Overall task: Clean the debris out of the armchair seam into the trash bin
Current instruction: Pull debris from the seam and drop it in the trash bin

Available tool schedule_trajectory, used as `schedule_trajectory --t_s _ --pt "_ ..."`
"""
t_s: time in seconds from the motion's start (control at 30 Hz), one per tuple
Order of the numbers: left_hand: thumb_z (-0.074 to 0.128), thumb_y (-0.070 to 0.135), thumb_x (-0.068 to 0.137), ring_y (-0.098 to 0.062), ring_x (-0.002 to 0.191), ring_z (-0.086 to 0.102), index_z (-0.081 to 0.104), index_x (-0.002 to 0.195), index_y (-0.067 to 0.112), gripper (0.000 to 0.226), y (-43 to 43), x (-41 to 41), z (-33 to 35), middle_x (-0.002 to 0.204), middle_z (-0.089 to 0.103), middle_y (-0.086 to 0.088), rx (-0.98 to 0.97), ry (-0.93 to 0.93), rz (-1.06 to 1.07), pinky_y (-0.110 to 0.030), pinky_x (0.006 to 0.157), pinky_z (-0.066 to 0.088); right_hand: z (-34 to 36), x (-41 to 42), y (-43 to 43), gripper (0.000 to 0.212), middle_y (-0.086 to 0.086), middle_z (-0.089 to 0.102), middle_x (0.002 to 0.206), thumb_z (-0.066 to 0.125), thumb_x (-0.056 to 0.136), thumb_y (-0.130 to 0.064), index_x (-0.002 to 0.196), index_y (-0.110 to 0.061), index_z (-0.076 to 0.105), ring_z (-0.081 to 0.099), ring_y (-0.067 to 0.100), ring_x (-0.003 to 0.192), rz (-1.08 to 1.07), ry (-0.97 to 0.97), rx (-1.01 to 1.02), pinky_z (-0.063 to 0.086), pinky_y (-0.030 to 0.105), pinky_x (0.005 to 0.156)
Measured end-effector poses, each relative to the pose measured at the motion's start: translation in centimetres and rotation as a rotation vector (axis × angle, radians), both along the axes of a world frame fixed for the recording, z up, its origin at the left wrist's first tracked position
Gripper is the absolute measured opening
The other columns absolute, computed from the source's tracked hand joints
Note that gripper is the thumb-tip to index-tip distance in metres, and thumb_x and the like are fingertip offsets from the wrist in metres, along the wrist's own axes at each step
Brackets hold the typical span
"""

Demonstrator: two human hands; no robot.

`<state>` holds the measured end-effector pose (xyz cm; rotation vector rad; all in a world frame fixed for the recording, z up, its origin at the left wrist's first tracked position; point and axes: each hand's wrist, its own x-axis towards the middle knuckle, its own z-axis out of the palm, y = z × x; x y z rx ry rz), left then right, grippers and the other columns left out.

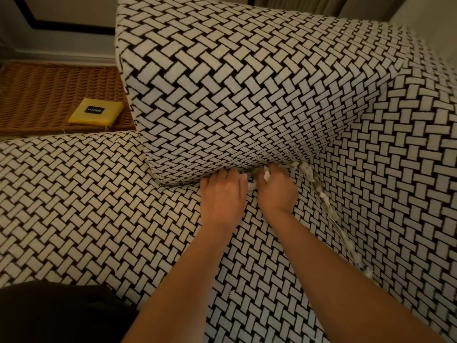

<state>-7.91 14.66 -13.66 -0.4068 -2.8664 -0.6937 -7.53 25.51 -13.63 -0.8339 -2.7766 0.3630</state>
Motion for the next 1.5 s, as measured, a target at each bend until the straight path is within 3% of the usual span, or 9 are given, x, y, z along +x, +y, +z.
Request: schedule_trajectory --t_s 0.17,0.43,0.57,0.7,0.9,1.03,1.13,1.27,1.5 --pt "0.010 0.034 0.095 -0.025 0.067 0.060 0.063 0.074 0.011 0.061 -0.3 0.1 0.1 0.070 0.065 -0.006 0.103 -0.054 -0.023 -0.038 0.074 0.047 -0.2 0.9 -0.1 0.033 0.010 0.051 0.100 0.047 0.095 -0.026 0.086 -0.001 0.067 0.056 0.026 0.076 0.078 0.151 -0.126 0.036 0.025 0.063" --pt "0.038 0.025 0.092 -0.013 0.045 0.034 0.043 0.060 0.021 0.033 -1.3 1.2 0.2 0.049 0.043 0.004 0.293 -0.009 0.000 -0.035 0.058 0.047 0.2 1.9 -0.9 0.019 0.009 0.064 0.082 0.054 0.092 -0.016 0.083 -0.002 0.063 0.049 0.013 0.069 0.113 0.325 -0.323 0.035 0.020 0.055" --pt "0.052 0.014 0.091 -0.013 0.050 0.039 0.056 0.071 0.014 0.020 -1.8 2.3 0.5 0.055 0.046 0.004 0.331 -0.116 -0.031 -0.029 0.063 0.041 0.6 3.0 -1.2 0.018 -0.005 0.060 0.082 0.049 0.095 -0.019 0.101 -0.010 0.062 0.057 0.011 0.071 0.134 0.253 -0.388 0.038 0.016 0.055" --pt "0.048 0.022 0.094 -0.014 0.055 0.044 0.063 0.085 0.011 0.021 -2.5 3.5 0.6 0.060 0.052 0.004 0.334 -0.208 -0.008 -0.032 0.067 0.046 0.4 3.9 -1.6 0.026 0.002 0.060 0.067 0.049 0.095 -0.029 0.087 -0.010 0.065 0.052 0.016 0.060 0.153 0.116 -0.232 0.030 0.022 0.047" --pt "0.042 0.027 0.097 -0.008 0.052 0.038 0.062 0.085 0.012 0.028 -3.3 6.0 1.6 0.059 0.046 0.008 0.270 -0.216 0.013 -0.030 0.082 0.041 1.2 6.2 -2.7 0.030 0.007 0.068 0.074 0.050 0.093 -0.031 0.085 -0.008 0.067 0.059 0.019 0.062 0.196 0.017 -0.202 0.046 0.026 0.059" --pt "0.042 0.028 0.097 -0.007 0.050 0.038 0.063 0.085 0.012 0.029 -3.6 6.7 1.4 0.060 0.052 0.006 0.272 -0.231 0.011 -0.031 0.088 0.040 1.7 7.1 -3.2 0.021 0.002 0.063 0.071 0.050 0.094 -0.031 0.095 -0.012 0.060 0.053 0.015 0.060 0.152 0.000 -0.199 0.032 0.022 0.047" --pt "0.042 0.029 0.096 -0.011 0.054 0.043 0.065 0.089 0.012 0.029 -3.8 7.1 1.5 0.066 0.060 0.003 0.278 -0.256 0.008 -0.029 0.091 0.038 1.6 7.5 -3.3 0.022 0.004 0.063 0.086 0.052 0.092 -0.032 0.104 -0.013 0.051 0.056 0.015 0.068 0.112 0.034 -0.215 0.034 0.022 0.053" --pt "0.043 0.031 0.096 -0.001 0.047 0.036 0.064 0.092 0.017 0.026 -3.8 7.5 1.3 0.058 0.047 0.014 0.249 -0.276 -0.004 -0.028 0.093 0.038 1.8 6.8 -3.2 0.044 0.006 0.045 0.123 0.058 0.089 -0.030 0.127 -0.011 0.043 0.055 0.018 0.084 0.061 0.077 -0.248 0.039 0.024 0.060" --pt "0.041 0.033 0.096 -0.007 0.056 0.045 0.061 0.094 0.020 0.024 -3.6 7.2 1.5 0.065 0.052 0.012 0.235 -0.300 0.003 -0.026 0.095 0.029 1.4 4.8 -2.4 0.053 0.011 0.042 0.129 0.049 0.092 -0.039 0.136 -0.011 0.037 0.051 0.024 0.105 0.024 -0.053 -0.062 0.041 0.028 0.063"
